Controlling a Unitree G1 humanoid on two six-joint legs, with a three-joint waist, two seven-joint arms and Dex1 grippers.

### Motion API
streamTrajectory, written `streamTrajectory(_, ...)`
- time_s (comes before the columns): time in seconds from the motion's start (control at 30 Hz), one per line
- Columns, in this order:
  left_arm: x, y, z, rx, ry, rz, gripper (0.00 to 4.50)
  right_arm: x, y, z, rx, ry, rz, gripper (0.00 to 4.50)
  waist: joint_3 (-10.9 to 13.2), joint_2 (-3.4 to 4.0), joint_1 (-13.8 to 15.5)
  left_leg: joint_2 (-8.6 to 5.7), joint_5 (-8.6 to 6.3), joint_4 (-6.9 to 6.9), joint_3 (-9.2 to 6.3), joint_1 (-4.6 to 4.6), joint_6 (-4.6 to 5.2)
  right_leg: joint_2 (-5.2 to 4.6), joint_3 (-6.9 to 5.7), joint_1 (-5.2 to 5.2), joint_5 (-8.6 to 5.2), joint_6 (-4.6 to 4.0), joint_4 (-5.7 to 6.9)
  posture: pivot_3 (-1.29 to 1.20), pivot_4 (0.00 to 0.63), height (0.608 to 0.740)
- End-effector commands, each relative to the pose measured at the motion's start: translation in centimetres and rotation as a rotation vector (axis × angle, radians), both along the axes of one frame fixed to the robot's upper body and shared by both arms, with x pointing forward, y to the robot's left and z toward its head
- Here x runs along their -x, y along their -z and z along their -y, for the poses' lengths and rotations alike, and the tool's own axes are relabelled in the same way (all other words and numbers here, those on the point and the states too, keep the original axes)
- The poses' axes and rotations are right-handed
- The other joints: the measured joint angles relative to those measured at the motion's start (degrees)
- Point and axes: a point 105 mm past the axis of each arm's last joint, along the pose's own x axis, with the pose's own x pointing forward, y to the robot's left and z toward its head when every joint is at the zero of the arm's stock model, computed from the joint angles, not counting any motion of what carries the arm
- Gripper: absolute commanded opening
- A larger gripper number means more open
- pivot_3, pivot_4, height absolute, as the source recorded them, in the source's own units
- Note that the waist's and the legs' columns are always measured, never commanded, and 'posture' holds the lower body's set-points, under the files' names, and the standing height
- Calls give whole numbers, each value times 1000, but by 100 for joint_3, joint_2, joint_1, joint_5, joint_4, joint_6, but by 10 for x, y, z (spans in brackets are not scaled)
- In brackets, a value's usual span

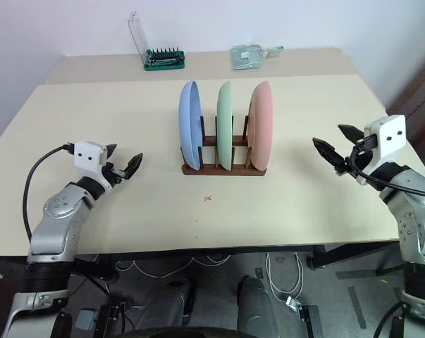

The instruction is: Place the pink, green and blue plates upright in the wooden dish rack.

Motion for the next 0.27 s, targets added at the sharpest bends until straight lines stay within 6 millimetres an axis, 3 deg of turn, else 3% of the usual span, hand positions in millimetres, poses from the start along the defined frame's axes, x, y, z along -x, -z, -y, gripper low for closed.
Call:
streamTrajectory(0.03, 2, -6, 2, -36, 17, 26, 4031, 4, -2, 7, 13, 9, 30, 3456, 0, 0, -1, 0, 0, 0, 0, 0, 0, 0, 0, 0, 0, 0, 0, 0, 150, 740)
streamTrajectory(0.27, 0, -7, 1, -35, 7, 28, 4031, 5, 6, 0, 10, -1, 19, 3456, 0, 1, -11, 0, 0, 1, 0, 1, 0, 0, 0, 0, 0, 0, 2, 0, 150, 740)
